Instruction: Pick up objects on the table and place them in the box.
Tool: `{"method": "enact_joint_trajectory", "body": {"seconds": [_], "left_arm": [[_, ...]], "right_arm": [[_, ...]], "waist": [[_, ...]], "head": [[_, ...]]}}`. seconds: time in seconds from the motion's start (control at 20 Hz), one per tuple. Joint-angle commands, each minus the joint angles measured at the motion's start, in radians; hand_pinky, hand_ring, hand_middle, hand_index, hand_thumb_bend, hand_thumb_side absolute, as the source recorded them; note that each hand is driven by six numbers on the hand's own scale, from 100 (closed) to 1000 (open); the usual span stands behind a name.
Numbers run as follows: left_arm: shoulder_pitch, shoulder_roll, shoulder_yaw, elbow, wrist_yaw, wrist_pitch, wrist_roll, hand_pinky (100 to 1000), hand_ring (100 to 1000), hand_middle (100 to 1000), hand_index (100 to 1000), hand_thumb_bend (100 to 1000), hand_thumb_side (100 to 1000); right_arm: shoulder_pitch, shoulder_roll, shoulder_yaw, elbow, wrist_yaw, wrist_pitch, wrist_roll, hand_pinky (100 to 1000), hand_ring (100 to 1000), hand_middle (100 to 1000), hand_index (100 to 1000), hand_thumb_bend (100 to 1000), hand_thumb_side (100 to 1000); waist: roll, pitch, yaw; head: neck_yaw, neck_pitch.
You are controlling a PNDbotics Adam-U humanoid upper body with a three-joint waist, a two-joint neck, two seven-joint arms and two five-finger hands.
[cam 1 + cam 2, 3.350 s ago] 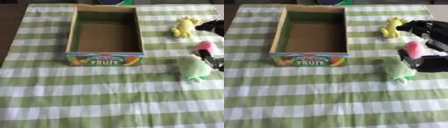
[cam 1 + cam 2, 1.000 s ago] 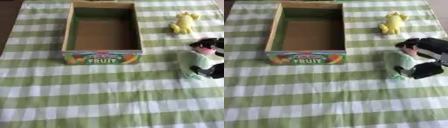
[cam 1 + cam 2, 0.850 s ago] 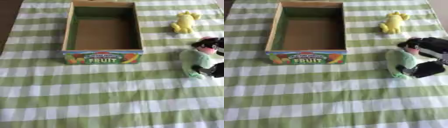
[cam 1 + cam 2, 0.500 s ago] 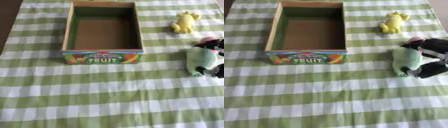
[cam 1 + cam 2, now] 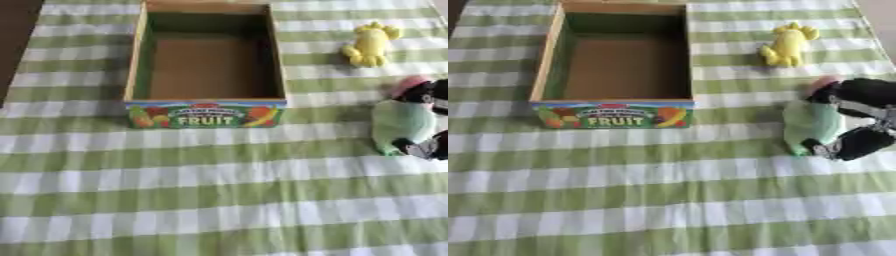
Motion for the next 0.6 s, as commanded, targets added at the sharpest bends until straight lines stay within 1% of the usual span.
{"method": "enact_joint_trajectory", "body": {"seconds": [0.05,0.15,0.3,0.35,0.4,0.45,0.55,0.6], "left_arm": [[-0.01,0.027,0.004,-0.016,0.0,-0.004,-0.001,566,781,798,966,100,982],[-0.009,0.028,0.005,-0.016,0.0,-0.005,0.0,566,782,798,965,100,982],[-0.011,0.028,0.005,-0.016,0.001,-0.005,0.0,566,782,799,965,100,981],[-0.012,0.029,0.005,-0.016,0.001,-0.006,0.0,566,782,799,965,100,981],[-0.012,0.029,0.005,-0.016,0.001,-0.006,0.0,566,782,799,965,100,981],[-0.013,0.029,0.005,-0.016,0.001,-0.007,0.001,566,782,800,965,100,980],[-0.014,0.03,0.005,-0.016,0.001,-0.008,0.0,566,782,800,965,100,980],[-0.015,0.03,0.005,-0.016,0.001,-0.008,0.0,566,782,800,965,100,980]], "right_arm": [[-0.01,-0.023,0.0,-0.004,-0.014,0.012,-0.02,854,828,572,650,109,352],[-0.01,-0.021,0.0,-0.007,-0.024,0.023,-0.034,843,813,541,616,100,320],[-0.007,-0.021,-0.002,-0.021,-0.042,0.043,-0.052,820,776,502,572,100,243],[-0.006,-0.021,-0.003,-0.027,-0.048,0.049,-0.058,810,763,489,557,100,196],[-0.004,-0.021,-0.006,-0.034,-0.055,0.056,-0.064,807,760,487,556,100,182],[-0.002,-0.021,-0.007,-0.042,-0.061,0.062,-0.07,801,751,480,548,100,137],[0.002,-0.021,-0.01,-0.061,-0.077,0.074,-0.079,795,740,466,533,100,100],[0.004,-0.021,-0.012,-0.07,-0.085,0.08,-0.082,794,738,464,530,100,100]], "waist": [[0.0,-0.019,0.002],[-0.001,-0.02,0.003],[-0.002,-0.02,0.002],[-0.003,-0.021,0.001],[-0.003,-0.021,0.001],[-0.003,-0.021,0.001],[-0.004,-0.022,0.001],[-0.005,-0.022,0.001]], "head": [[-0.003,-0.008],[-0.002,-0.006],[-0.001,-0.006],[-0.001,-0.006],[0.0,-0.006],[0.0,-0.006],[0.001,-0.006],[0.001,-0.005]]}}
